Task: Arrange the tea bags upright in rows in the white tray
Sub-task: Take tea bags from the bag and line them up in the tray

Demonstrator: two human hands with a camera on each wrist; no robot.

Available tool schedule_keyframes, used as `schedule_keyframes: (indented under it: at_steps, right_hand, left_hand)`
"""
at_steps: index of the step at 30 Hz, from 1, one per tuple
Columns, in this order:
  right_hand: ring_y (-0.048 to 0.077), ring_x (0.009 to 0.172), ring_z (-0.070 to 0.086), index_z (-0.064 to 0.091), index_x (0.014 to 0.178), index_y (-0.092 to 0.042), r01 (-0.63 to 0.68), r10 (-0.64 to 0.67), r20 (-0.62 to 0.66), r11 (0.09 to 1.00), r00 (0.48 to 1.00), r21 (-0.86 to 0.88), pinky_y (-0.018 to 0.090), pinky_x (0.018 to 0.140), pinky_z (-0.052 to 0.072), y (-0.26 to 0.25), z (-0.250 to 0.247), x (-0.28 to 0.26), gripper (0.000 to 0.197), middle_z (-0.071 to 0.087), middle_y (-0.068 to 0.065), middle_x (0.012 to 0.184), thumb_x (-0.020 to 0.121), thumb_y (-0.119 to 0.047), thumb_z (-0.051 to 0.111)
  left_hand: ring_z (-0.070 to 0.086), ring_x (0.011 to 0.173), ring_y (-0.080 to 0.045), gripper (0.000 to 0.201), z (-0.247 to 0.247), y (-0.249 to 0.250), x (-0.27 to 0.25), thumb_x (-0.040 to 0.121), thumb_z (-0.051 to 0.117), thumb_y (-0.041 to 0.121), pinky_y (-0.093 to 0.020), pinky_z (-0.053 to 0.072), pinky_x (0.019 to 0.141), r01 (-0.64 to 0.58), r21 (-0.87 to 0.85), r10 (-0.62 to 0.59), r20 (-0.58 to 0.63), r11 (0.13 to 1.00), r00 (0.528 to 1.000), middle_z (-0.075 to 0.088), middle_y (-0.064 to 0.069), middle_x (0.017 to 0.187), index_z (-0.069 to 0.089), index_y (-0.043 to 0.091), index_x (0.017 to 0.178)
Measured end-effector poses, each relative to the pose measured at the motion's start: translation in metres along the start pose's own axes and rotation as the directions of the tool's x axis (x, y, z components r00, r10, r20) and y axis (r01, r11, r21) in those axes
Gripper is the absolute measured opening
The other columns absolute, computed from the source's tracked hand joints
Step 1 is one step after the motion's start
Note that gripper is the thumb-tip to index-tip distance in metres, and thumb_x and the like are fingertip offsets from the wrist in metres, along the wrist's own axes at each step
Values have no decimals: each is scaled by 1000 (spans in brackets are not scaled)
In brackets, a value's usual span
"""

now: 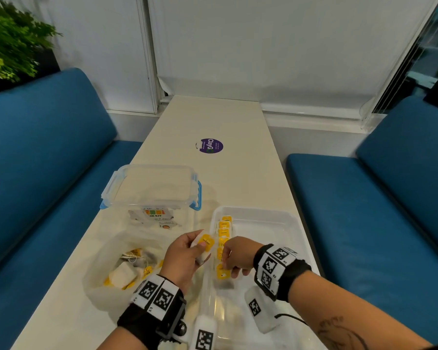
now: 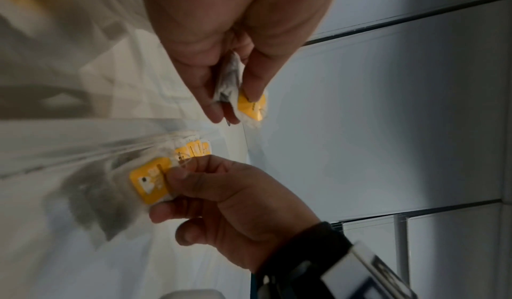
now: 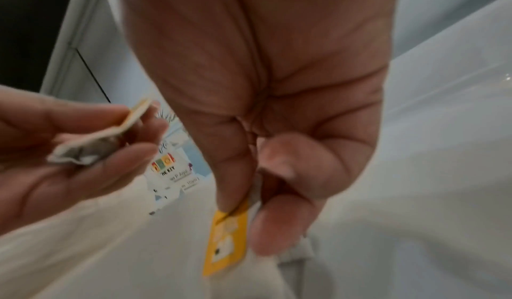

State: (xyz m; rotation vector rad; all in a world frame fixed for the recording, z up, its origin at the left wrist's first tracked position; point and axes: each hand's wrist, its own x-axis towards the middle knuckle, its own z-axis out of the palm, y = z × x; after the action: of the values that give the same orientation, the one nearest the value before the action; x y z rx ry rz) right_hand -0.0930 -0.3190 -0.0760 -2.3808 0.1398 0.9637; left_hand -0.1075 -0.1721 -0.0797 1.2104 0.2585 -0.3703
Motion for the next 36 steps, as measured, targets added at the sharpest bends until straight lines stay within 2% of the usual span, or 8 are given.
schedule_keyframes:
  at_steps: [6,9,13,15,18,21,31,36]
  right_hand:
    - [5,25,47,46,72,-9,-168,168,10,985,986,-40,21,54,40,-7,4,24,27,49,-7,27,98,-15,41]
    - [12,37,52,53,80,-7,-186,186,-37,983,982,3,23,53,42,-7,4,25,19,55,-1,38,96,-17,49]
    - [20,69,55,45,65,-15,-56,56,-273,998,960,7,27,58,44,1,-1,20,27,55,4,73,87,-16,61]
    - [14,64,52,49,67,-17,80,0,-345,973,939,216,23,52,40,4,-11,9,22,54,1,74,85,-8,58]
    - [10,62,55,60,82,-18,240,-142,-233,847,962,474,20,43,37,5,-26,-13,21,59,0,75,80,2,55]
    - [8,62,57,63,82,-16,311,-250,-194,842,949,440,19,43,39,4,-30,-25,16,62,0,72,77,-1,66]
    - [2,45,51,58,74,-13,333,-209,-324,857,923,393,19,38,35,15,-19,-28,15,59,1,60,80,-9,70]
    - [1,45,53,55,73,-14,284,-156,-340,884,927,370,19,39,35,21,-23,-28,16,61,1,62,81,-8,67]
  left_hand:
    - [55,72,-17,12,-6,-2,-3,90,52,-2,-30,47,67,-23,56,23,0,998,1000,63,-7,81,59,8,90]
    - [55,73,-18,13,-6,-5,-4,89,52,-4,-31,46,67,-19,67,19,1,998,1000,62,-9,82,59,8,87]
    - [55,73,-20,18,-4,-7,-2,89,50,-8,-31,47,65,-7,77,7,3,997,1000,62,-10,85,57,8,88]
    - [54,71,-20,18,-1,-7,-1,89,50,-8,-31,46,63,-4,80,4,10,997,1000,61,-11,84,56,9,88]
    - [56,64,-17,16,4,-7,0,89,50,-8,-26,48,54,5,74,-7,24,997,1000,60,-10,81,54,7,88]
    - [58,51,-9,14,12,-8,-1,88,52,-8,-21,48,48,11,86,-15,44,996,999,59,-9,76,53,6,88]
    - [55,77,-15,17,17,-11,-1,90,52,-2,-23,46,66,-53,250,56,-3,967,998,60,-7,92,57,14,89]
    - [51,102,-14,44,4,-16,2,86,43,-11,-20,41,81,-122,548,139,10,828,990,53,-4,122,58,19,115]
